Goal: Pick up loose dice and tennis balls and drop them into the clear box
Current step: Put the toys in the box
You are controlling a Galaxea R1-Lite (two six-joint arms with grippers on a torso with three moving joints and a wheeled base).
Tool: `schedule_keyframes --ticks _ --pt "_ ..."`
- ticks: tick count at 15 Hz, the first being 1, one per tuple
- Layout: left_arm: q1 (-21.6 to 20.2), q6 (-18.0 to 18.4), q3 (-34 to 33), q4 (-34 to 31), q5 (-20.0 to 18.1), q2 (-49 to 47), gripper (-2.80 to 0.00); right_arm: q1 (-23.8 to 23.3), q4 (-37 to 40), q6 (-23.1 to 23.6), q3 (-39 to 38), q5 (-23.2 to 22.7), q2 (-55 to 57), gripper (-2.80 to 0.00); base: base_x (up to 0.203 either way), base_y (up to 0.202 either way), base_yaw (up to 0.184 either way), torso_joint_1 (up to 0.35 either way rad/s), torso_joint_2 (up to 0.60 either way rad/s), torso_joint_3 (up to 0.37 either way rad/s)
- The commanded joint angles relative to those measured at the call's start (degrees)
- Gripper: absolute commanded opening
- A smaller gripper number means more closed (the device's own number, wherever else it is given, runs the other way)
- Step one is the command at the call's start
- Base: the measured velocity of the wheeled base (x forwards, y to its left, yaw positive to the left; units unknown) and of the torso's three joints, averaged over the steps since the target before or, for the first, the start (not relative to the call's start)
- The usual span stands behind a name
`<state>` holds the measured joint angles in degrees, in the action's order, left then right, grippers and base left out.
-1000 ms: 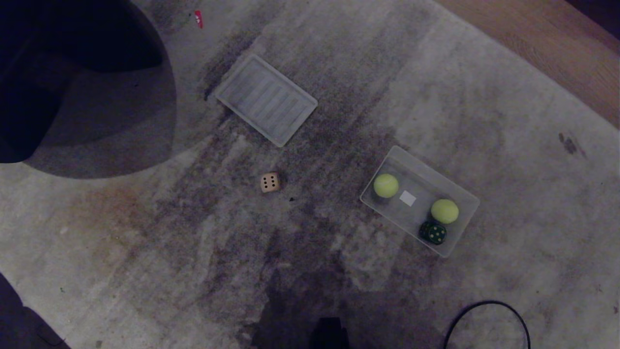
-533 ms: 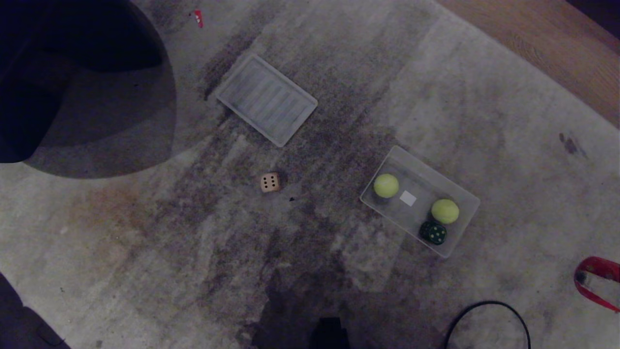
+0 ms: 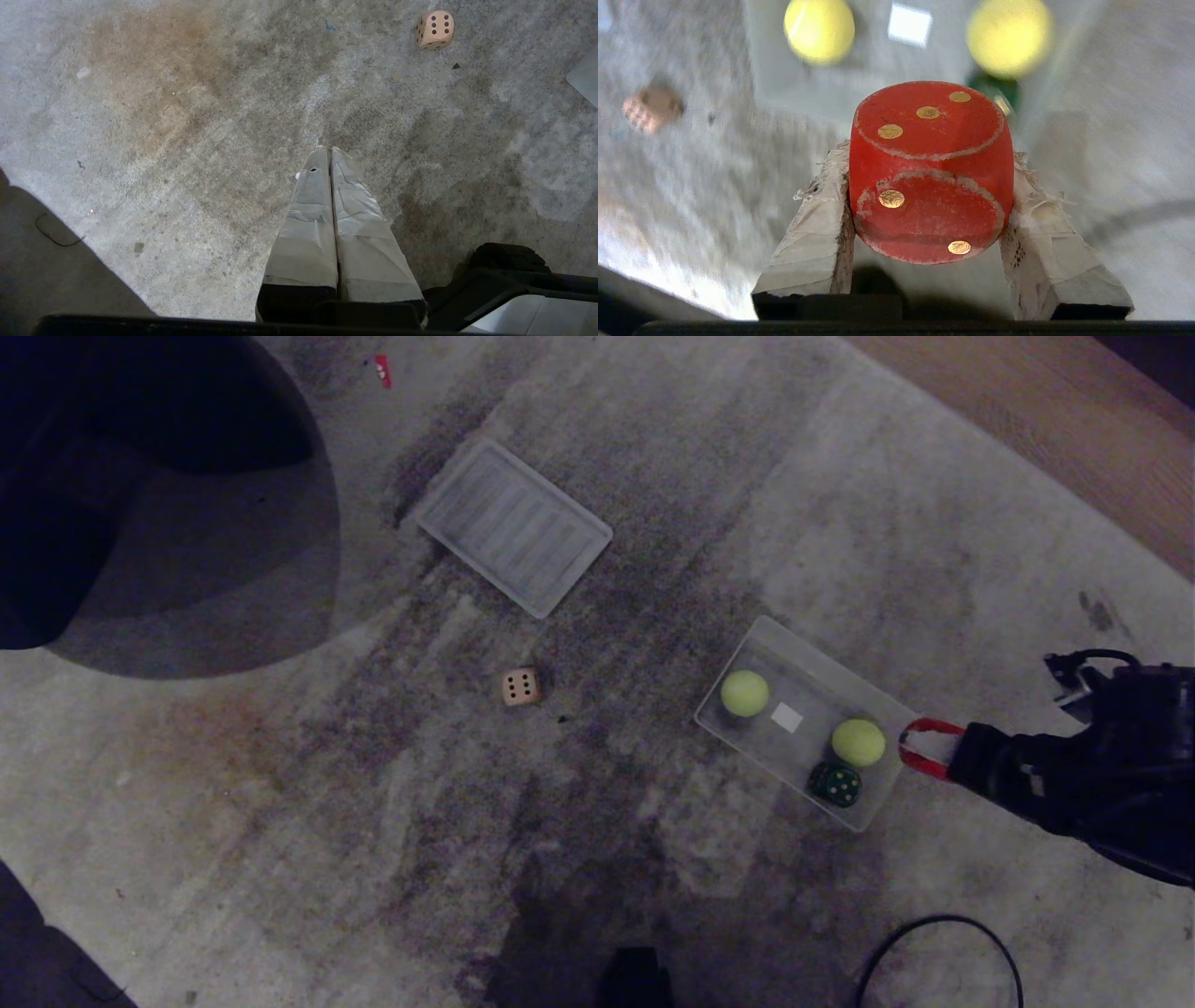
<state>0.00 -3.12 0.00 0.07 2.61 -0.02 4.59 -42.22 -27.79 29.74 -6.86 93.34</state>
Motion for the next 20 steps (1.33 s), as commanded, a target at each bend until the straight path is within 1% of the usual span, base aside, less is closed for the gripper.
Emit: schedule_keyframes --ticks 1,4,5,6,8,12,13,17,20 --pt "0.0 0.0 -0.1 0.0 0.0 -0.1 -2.8 0.6 -7.3 -0.9 5.1 -0.3 17.0 -2.8 0.0 0.0 0.0 0.0 0.0 0.0" --pt "0.0 0.0 -0.1 0.0 0.0 -0.1 -2.8 1.0 -15.2 -1.5 10.2 -0.6 27.0 -2.8 0.0 0.0 0.0 0.0 0.0 0.0" --pt "0.0 0.0 -0.1 0.0 0.0 -0.1 -2.8 1.1 -18.5 -1.6 11.9 -0.6 29.4 -2.8 0.0 0.0 0.0 0.0 0.0 0.0" --pt "0.0 0.0 -0.1 0.0 0.0 -0.1 -2.8 1.2 -20.1 -1.6 13.6 -0.6 31.2 -2.8 0.0 0.0 0.0 0.0 0.0 0.0" --pt "0.0 0.0 0.0 0.0 0.0 -0.1 -2.8 1.2 -21.1 -1.6 16.4 -0.6 33.9 -2.8 0.0 0.0 0.0 0.0 0.0 0.0" --pt "0.0 0.0 -0.1 0.0 0.0 0.0 -2.8 1.6 -23.9 -1.6 18.2 -0.8 36.5 -2.8 0.0 0.0 0.0 0.0 0.0 0.0" --pt "0.0 0.0 -0.1 0.0 0.0 -0.1 -2.8 1.8 -23.9 -1.5 18.3 -0.9 36.9 0.0 0.0 0.0 0.0 0.0 0.0 0.0" --pt "0.0 0.0 0.0 0.0 0.0 -0.1 -2.8 2.4 -23.7 -0.5 17.7 -0.6 36.0 0.0 0.0 0.0 0.0 0.0 0.0 0.0" --pt "0.0 0.0 -0.1 0.0 0.0 -0.1 -2.8 2.3 -22.6 0.9 13.6 -0.6 29.8 0.0 0.0 0.0 0.0 0.0 0.0 0.0"
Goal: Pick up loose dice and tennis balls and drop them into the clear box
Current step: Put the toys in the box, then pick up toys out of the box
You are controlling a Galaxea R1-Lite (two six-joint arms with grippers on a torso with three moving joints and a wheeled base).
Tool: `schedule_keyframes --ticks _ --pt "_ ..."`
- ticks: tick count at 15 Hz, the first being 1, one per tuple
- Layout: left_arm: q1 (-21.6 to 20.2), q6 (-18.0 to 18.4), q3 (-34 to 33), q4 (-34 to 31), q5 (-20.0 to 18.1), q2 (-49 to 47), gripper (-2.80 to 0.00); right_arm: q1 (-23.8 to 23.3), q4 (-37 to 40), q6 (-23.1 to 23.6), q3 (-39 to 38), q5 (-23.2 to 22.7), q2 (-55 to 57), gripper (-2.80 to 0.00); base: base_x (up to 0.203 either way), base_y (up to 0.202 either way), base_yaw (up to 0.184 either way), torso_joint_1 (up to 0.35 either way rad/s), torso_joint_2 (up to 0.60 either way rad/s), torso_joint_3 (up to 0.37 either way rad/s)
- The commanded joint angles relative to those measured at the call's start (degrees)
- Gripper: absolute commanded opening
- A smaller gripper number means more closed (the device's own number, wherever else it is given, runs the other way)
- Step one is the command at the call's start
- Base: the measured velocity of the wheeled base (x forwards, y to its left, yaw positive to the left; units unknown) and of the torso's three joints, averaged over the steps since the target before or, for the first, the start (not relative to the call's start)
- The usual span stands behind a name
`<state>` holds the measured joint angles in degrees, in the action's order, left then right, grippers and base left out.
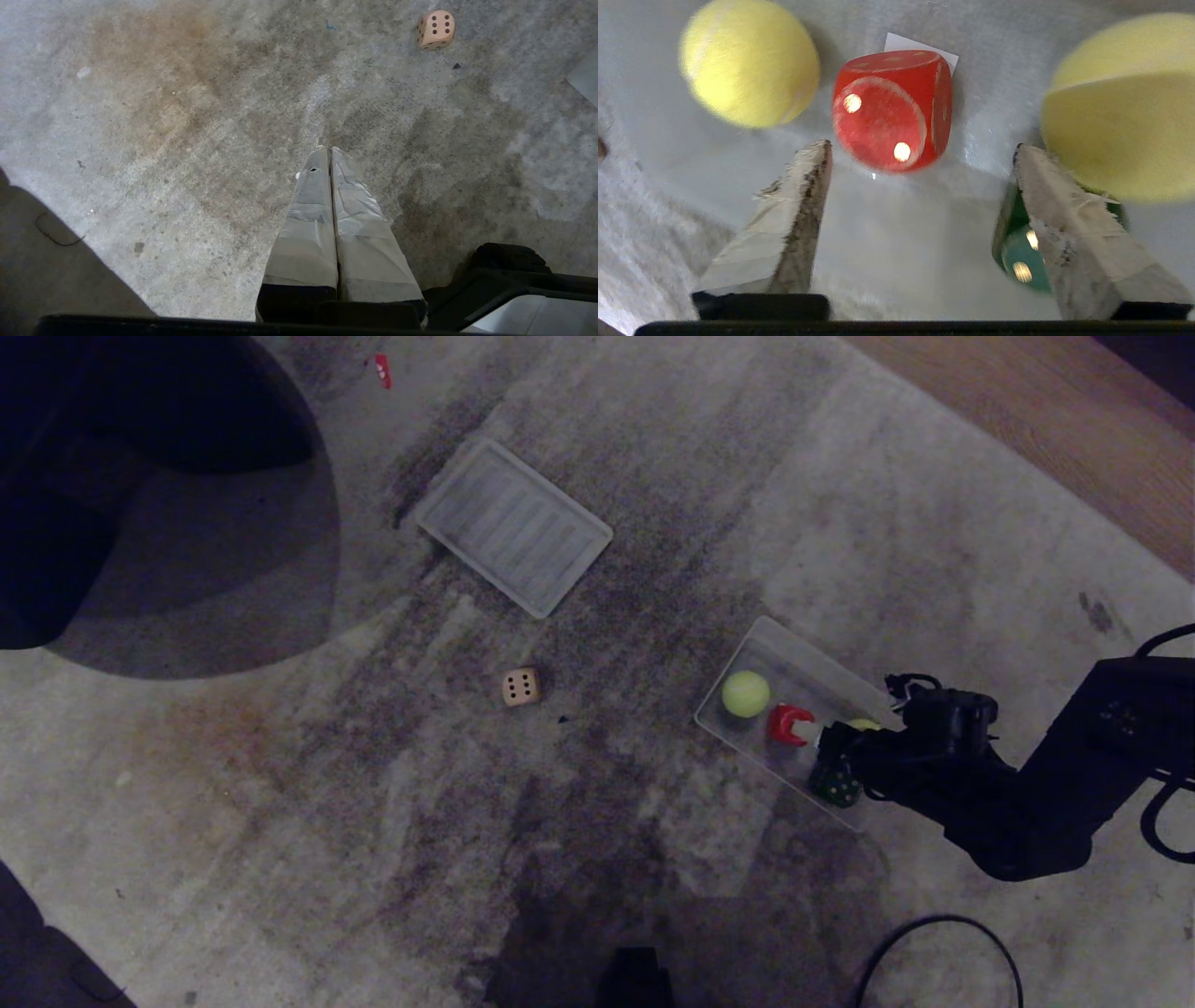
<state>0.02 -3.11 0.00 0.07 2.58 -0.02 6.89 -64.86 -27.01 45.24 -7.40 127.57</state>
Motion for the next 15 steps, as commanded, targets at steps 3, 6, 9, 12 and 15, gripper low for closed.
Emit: schedule_keyframes --ticks 3,6,9,12,15 --pt "0.0 -0.1 -0.1 0.0 0.1 -0.1 -2.8 -0.4 5.1 0.2 -8.3 -0.3 -17.8 0.0 0.0 0.0 0.0 0.0 0.0 0.0" --pt "0.0 -0.1 -0.1 0.0 0.1 -0.1 -2.8 -0.7 12.9 -0.2 -17.6 -0.7 -34.3 -2.8 0.0 0.0 0.0 0.0 0.0 0.0" --pt "0.0 -0.1 -0.1 0.0 0.1 -0.1 -2.8 -0.7 23.6 0.2 -27.7 -0.7 -51.8 -2.8 0.0 0.0 0.0 0.0 0.0 0.0" --pt "0.0 -0.1 -0.1 0.0 0.1 -0.1 -2.8 -0.9 39.2 1.0 -32.7 0.2 -70.4 -2.8 0.0 0.0 0.0 0.0 0.0 0.0" --pt "0.0 -0.1 -0.1 0.0 0.1 -0.1 -2.8 -1.1 59.4 5.2 -34.8 1.7 -90.7 -2.8 0.0 0.0 0.0 0.0 0.0 0.0"
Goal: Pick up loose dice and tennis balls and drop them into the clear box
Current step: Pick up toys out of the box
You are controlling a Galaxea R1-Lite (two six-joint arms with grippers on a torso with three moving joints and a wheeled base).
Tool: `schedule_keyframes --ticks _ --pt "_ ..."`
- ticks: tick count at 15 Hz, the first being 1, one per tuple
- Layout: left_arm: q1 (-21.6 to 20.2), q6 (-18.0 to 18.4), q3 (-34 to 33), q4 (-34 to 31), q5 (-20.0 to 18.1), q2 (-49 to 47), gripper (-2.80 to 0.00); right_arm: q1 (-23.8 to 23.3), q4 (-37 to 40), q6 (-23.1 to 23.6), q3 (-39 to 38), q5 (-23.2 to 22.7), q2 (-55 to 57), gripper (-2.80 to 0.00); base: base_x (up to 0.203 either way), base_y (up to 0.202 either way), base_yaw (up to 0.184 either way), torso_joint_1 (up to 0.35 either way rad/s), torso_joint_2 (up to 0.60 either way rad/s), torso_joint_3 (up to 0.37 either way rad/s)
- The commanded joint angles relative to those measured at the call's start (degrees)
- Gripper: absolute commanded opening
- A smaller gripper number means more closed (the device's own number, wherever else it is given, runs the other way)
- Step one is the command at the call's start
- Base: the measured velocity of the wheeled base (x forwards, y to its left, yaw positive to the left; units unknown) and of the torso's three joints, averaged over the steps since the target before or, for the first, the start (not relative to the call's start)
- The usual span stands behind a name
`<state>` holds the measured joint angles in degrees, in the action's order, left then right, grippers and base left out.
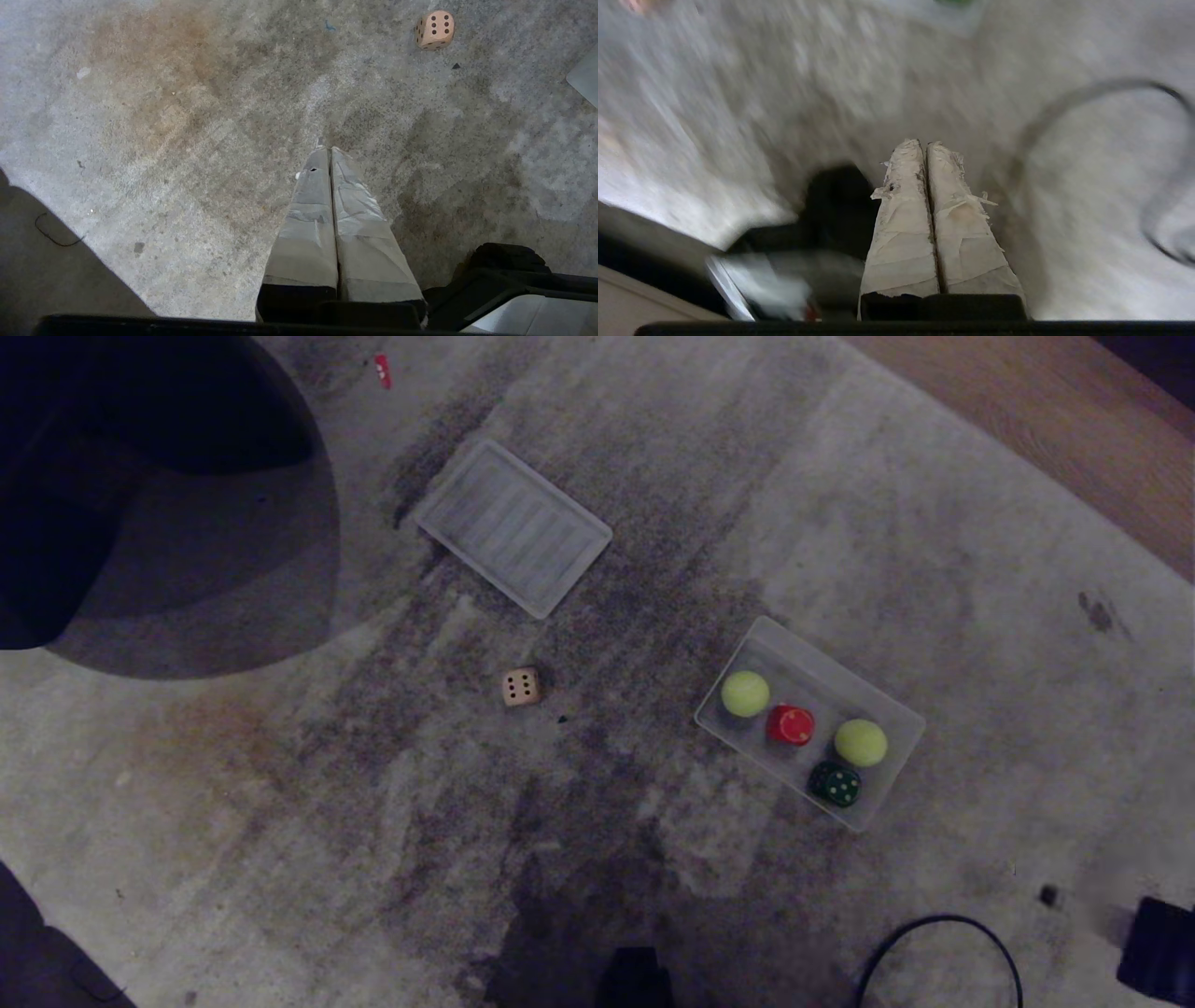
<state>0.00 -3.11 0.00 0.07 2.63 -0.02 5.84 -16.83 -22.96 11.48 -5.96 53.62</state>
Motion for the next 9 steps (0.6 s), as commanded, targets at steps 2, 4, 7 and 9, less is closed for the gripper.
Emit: schedule_keyframes --ticks 2,4,7,9 --pt "0.0 -0.1 -0.1 0.0 0.0 -0.1 -2.8 -0.5 22.8 4.0 -1.6 1.3 -29.9 -2.8 0.0 0.0 0.0 0.0 0.0 0.0" --pt "0.0 -0.1 -0.1 0.0 0.0 -0.1 -2.8 -2.0 31.3 7.5 -1.9 2.2 -37.9 -2.8 0.0 0.0 0.0 0.0 0.0 0.0" --pt "0.0 -0.1 -0.1 0.0 0.0 -0.1 -2.8 -4.0 34.1 11.3 -2.9 5.6 -43.1 -2.8 0.0 0.0 0.0 0.0 0.0 0.0" --pt "0.0 -0.1 -0.1 0.0 0.0 -0.1 -2.8 -4.8 34.0 12.2 -3.1 5.8 -49.2 -2.8 0.0 0.0 0.0 0.0 0.0 0.0"
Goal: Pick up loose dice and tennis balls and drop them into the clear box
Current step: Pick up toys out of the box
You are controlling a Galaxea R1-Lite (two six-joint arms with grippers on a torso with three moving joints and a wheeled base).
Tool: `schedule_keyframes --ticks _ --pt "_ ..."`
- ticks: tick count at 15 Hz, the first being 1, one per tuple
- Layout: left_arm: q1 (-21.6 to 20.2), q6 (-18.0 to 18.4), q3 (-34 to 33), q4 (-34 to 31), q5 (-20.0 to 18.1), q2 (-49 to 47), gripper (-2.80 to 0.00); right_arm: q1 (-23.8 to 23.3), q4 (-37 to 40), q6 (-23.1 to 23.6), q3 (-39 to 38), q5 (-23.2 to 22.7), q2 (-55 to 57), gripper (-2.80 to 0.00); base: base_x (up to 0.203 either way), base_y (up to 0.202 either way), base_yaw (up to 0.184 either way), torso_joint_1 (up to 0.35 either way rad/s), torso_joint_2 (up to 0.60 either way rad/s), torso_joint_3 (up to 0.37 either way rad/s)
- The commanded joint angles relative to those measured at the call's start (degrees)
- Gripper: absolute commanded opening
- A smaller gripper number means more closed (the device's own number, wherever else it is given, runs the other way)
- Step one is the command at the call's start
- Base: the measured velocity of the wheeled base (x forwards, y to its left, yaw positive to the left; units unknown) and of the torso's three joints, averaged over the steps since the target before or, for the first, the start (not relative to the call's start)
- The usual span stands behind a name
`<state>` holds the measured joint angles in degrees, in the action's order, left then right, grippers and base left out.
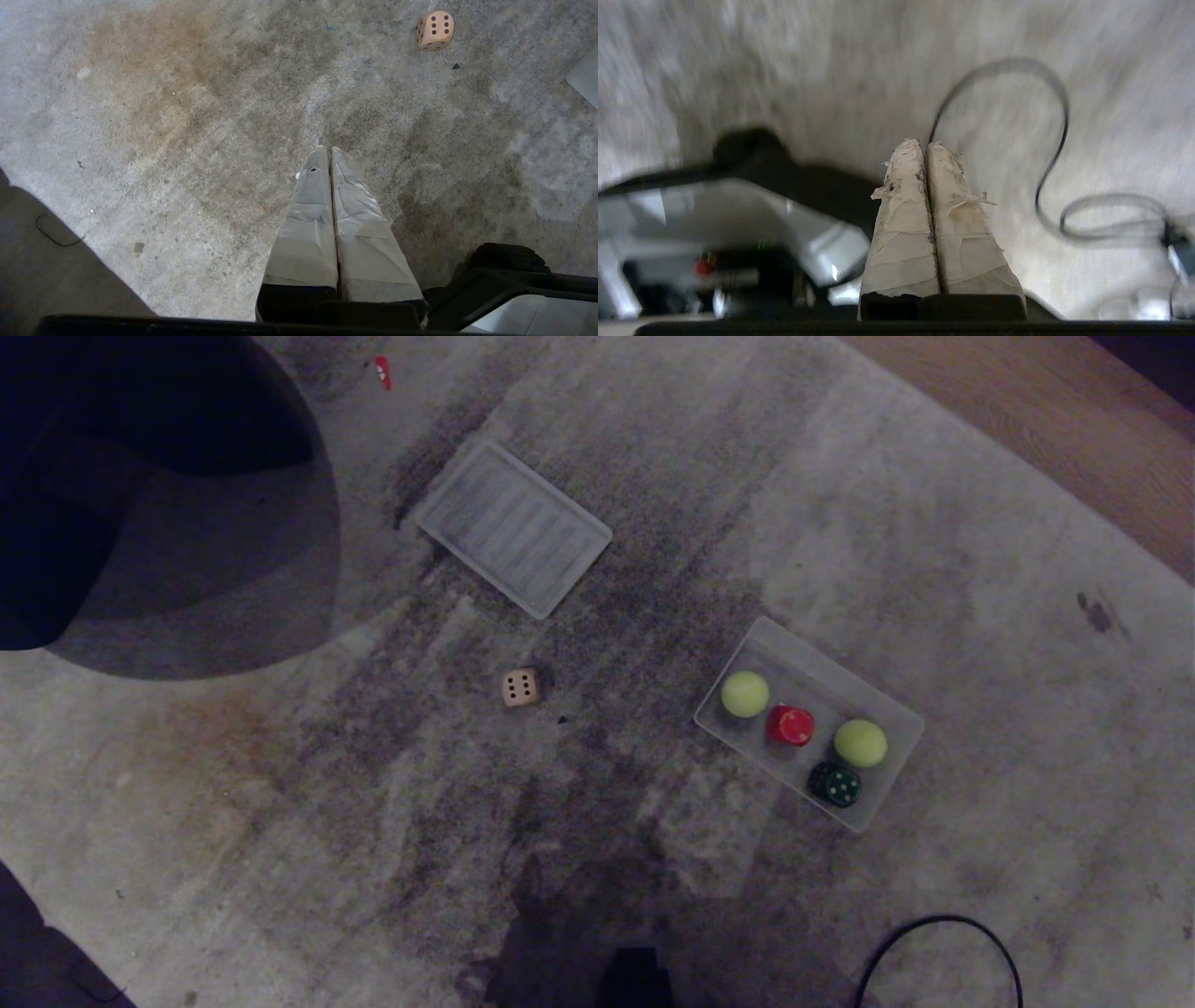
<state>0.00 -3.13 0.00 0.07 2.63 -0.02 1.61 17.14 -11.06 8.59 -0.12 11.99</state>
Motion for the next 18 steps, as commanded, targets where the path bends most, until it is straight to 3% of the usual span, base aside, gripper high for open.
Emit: schedule_keyframes --ticks 1,3,6,8,18 --pt "0.0 0.0 -0.1 0.0 0.0 0.0 -2.8 -0.8 -0.2 1.3 -0.3 -0.3 -10.8 -2.8 0.0 0.0 0.0 0.0 0.0 0.0" --pt "0.0 0.0 -0.1 0.0 0.0 -0.1 -2.8 -1.0 -4.2 5.5 -2.4 0.0 -12.1 -2.8 0.0 0.0 0.0 0.0 0.0 0.0" --pt "0.0 0.0 -0.1 0.0 0.0 -0.1 -2.8 -1.0 -6.4 6.9 -4.4 0.6 -12.0 -2.8 0.0 0.0 0.0 0.0 0.0 0.0" --pt "0.0 0.0 -0.1 0.0 0.0 -0.1 -2.8 -1.0 -13.6 7.8 -6.8 0.4 -12.0 -2.8 0.0 0.0 0.0 0.0 0.0 0.0" --pt "0.0 0.0 -0.1 0.0 0.0 0.0 -2.8 -1.0 -12.8 8.1 -6.9 0.4 -12.0 -2.8 0.0 0.0 0.0 0.0 0.0 0.0"
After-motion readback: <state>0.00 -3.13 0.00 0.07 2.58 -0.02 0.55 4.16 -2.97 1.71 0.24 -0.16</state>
